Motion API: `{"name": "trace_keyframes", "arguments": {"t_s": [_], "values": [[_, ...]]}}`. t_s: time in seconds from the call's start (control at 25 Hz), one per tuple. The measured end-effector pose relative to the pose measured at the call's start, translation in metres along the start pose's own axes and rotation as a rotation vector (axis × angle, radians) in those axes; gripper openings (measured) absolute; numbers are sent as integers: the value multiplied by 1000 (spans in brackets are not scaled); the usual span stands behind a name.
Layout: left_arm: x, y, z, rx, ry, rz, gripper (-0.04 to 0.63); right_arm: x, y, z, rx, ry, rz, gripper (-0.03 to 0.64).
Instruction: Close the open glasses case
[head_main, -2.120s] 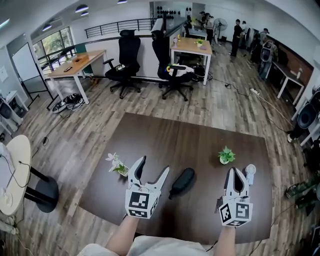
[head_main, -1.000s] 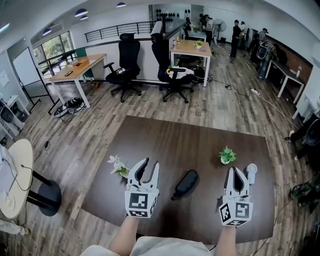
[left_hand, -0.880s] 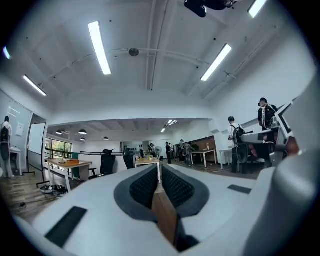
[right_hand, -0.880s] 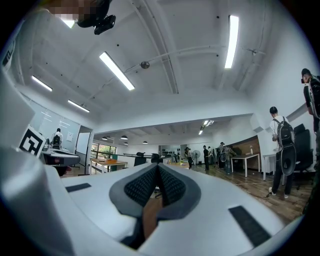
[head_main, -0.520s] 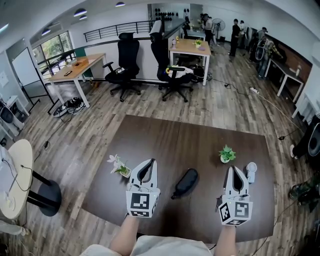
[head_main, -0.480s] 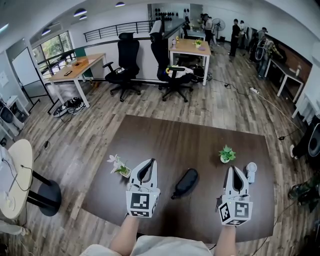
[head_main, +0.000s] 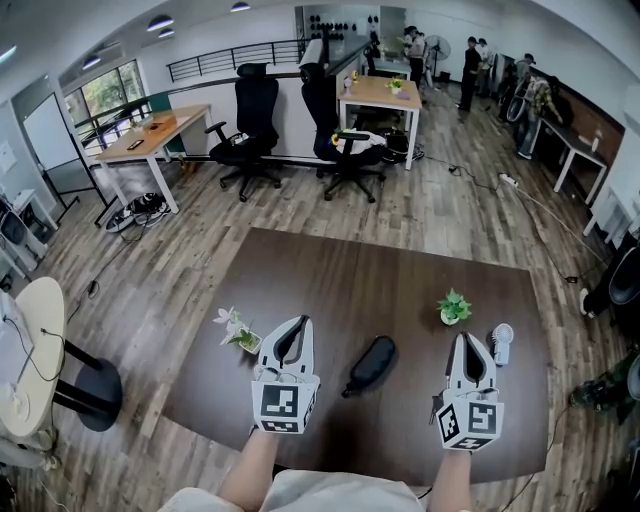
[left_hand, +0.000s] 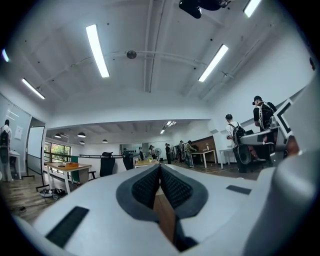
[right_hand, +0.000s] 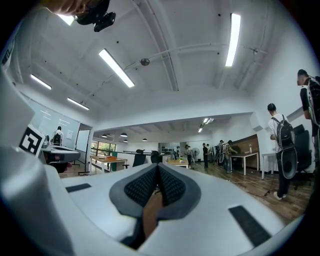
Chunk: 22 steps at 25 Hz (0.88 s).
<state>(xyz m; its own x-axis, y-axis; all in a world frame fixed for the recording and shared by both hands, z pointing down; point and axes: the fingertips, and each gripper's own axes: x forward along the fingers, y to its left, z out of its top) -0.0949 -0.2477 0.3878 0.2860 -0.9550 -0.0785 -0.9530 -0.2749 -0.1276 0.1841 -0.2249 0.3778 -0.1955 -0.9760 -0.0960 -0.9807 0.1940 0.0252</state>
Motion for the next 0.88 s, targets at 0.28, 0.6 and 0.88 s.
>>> {"name": "trace_keyframes", "arguments": {"t_s": [0.28,0.6,0.88], "values": [[0,-1,-3,-7,3,4,2,0,2,-3,-7,6,14,0],[1,-3,-3,-8,8,2,2,-2,0,-3,-13,12,10,0],[3,-5,-4,-7,10,1,2,-2,-2,-2,-17,12,11,0]]}}
